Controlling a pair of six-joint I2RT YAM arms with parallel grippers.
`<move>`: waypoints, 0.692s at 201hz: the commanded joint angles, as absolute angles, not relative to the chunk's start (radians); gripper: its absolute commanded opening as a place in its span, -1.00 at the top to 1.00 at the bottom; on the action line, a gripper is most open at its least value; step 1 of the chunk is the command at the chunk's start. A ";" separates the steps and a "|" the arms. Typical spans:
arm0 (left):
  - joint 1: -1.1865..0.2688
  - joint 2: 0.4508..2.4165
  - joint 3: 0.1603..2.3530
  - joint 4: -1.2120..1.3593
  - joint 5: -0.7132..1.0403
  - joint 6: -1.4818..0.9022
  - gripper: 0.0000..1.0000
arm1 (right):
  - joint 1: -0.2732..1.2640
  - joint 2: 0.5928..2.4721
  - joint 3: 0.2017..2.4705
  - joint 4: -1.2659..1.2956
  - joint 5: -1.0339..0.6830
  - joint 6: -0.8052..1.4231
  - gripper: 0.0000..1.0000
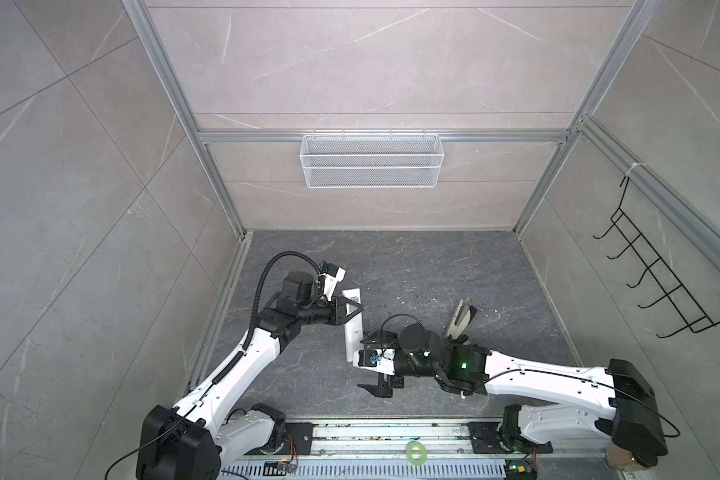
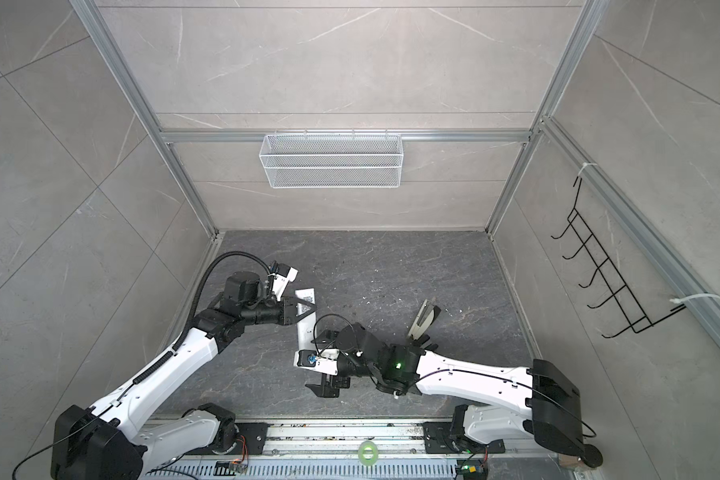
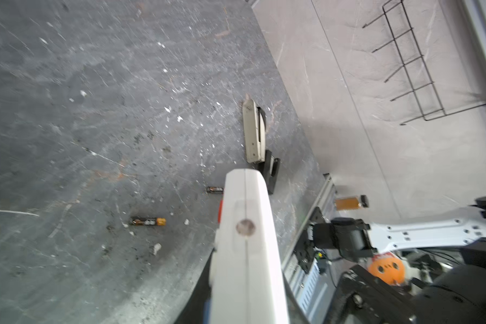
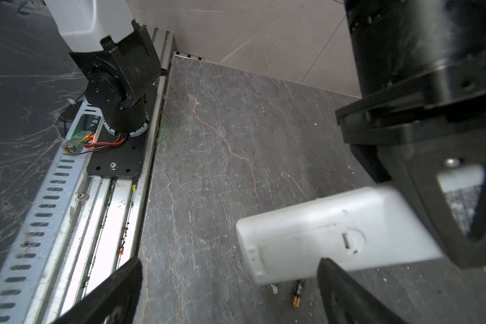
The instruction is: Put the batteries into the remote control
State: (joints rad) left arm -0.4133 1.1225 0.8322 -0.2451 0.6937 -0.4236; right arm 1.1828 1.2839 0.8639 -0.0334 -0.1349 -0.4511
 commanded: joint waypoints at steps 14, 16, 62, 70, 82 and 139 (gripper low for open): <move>-0.394 1.122 0.862 -0.289 0.834 -0.425 1.00 | 1.187 1.328 0.902 0.000 -0.152 -0.535 -0.96; -0.394 1.122 0.862 -0.290 0.836 -0.424 1.00 | 1.186 1.331 0.904 0.000 -0.152 -0.535 -0.96; -0.393 1.120 0.854 -0.299 0.872 -0.417 1.00 | 1.185 1.338 0.901 0.020 -0.115 -0.540 -0.91; -0.393 1.120 0.853 -0.301 0.876 -0.417 1.00 | 1.185 1.332 0.895 0.031 -0.110 -0.538 -0.90; -0.393 1.123 0.851 -0.299 0.884 -0.419 1.00 | 1.186 1.325 0.891 0.040 -0.105 -0.536 -0.90; -0.393 1.115 0.847 -0.295 0.893 -0.421 1.00 | 1.186 1.331 0.896 0.040 -0.060 -0.541 -0.89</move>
State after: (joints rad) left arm -0.3927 1.1263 0.8322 -0.3111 0.8375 -0.4213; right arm 1.1828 1.3403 0.8833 0.0269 -0.0952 -0.5255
